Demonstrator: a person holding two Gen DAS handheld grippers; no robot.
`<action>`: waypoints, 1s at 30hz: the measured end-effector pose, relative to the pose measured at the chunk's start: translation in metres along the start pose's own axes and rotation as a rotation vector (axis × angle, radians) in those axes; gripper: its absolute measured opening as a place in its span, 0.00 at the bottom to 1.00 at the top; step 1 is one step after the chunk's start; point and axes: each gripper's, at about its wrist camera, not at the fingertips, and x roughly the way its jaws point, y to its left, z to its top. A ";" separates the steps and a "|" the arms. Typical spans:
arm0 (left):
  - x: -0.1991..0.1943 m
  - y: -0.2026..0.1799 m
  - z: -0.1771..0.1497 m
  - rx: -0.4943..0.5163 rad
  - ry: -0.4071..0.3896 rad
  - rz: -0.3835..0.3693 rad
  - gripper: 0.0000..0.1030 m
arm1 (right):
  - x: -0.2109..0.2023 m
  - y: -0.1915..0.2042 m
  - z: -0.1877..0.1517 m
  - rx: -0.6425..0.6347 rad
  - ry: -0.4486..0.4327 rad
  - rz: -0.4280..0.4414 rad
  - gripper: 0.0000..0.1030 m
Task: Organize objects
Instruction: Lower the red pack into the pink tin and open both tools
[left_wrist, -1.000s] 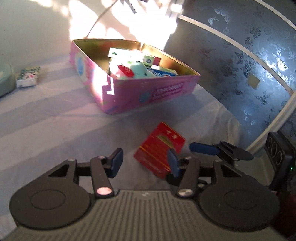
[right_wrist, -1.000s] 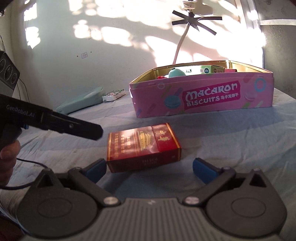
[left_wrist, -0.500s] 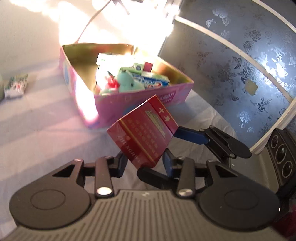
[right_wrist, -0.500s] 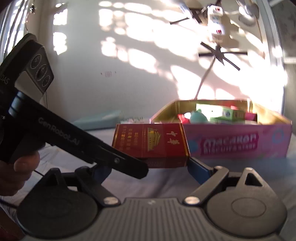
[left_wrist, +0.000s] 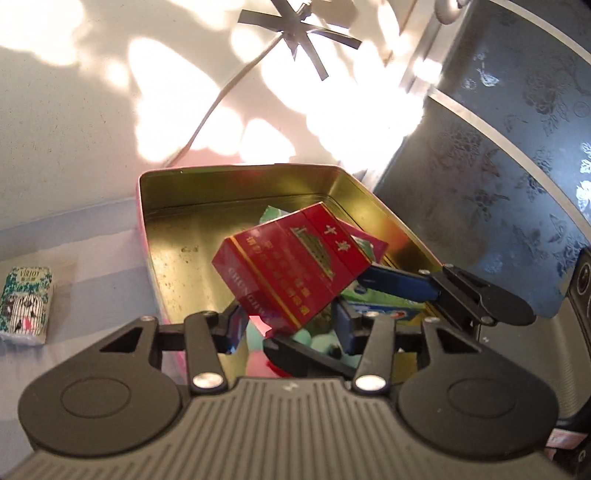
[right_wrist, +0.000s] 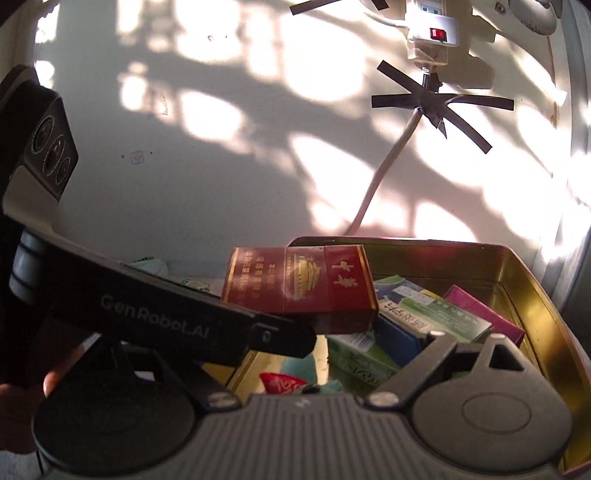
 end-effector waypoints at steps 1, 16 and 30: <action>0.005 0.004 0.004 -0.010 -0.013 0.022 0.57 | 0.009 -0.003 0.006 -0.010 0.023 -0.022 0.90; 0.011 0.006 -0.005 0.021 -0.067 0.101 0.72 | -0.069 -0.022 -0.048 0.068 -0.266 -0.096 0.89; -0.077 -0.063 -0.101 0.256 -0.176 0.041 0.72 | -0.159 -0.036 -0.144 0.357 -0.281 -0.134 0.87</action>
